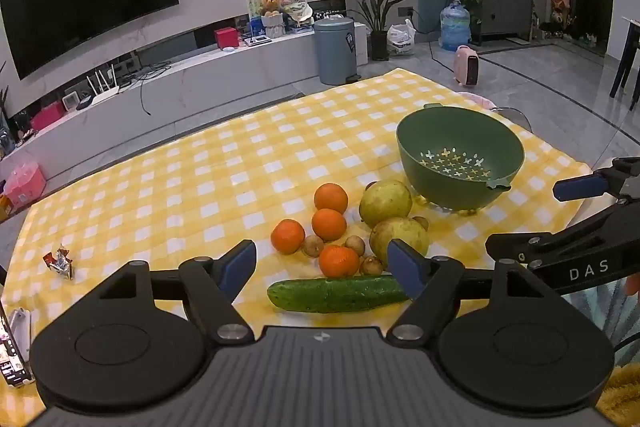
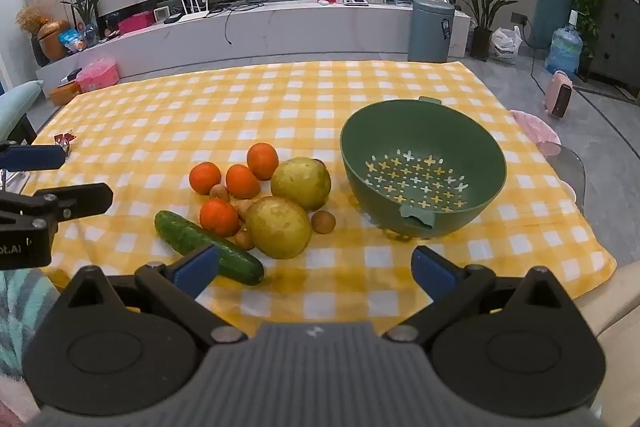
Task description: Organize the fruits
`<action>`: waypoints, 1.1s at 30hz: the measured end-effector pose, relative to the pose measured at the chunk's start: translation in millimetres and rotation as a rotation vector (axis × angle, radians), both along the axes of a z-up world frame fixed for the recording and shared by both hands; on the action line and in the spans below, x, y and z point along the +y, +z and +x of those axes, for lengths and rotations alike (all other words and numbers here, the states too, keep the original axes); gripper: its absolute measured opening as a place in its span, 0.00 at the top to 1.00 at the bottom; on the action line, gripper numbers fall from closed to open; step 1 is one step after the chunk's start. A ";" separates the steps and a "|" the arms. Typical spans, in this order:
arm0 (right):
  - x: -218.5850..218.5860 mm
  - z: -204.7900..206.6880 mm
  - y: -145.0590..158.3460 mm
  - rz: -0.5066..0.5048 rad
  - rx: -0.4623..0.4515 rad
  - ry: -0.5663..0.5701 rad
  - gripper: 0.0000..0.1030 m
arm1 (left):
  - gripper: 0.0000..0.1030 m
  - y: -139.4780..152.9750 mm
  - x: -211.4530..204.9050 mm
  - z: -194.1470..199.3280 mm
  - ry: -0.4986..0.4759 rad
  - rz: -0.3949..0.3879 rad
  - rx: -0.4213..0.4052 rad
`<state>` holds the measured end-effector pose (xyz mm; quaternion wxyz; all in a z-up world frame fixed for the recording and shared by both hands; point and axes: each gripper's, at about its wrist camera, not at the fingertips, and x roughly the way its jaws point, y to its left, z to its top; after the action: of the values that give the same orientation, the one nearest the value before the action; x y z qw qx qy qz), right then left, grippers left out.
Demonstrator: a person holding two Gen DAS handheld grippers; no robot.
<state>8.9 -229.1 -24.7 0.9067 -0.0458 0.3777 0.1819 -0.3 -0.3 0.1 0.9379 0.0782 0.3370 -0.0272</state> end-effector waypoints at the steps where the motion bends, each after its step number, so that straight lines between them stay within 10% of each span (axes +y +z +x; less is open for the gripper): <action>1: 0.1 -0.1 0.0 -0.001 0.001 0.000 0.04 | 0.15 0.0 0.3 0.5 -0.001 -0.003 0.005; 33: 0.6 -0.6 -5.2 0.013 0.036 -0.005 0.04 | 0.15 -8.2 2.4 1.3 0.008 -0.001 0.051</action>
<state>8.3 -228.5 -29.9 0.9006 -0.0357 0.3928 0.1829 1.0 2.1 -8.0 0.9290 0.0759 0.3612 -0.0257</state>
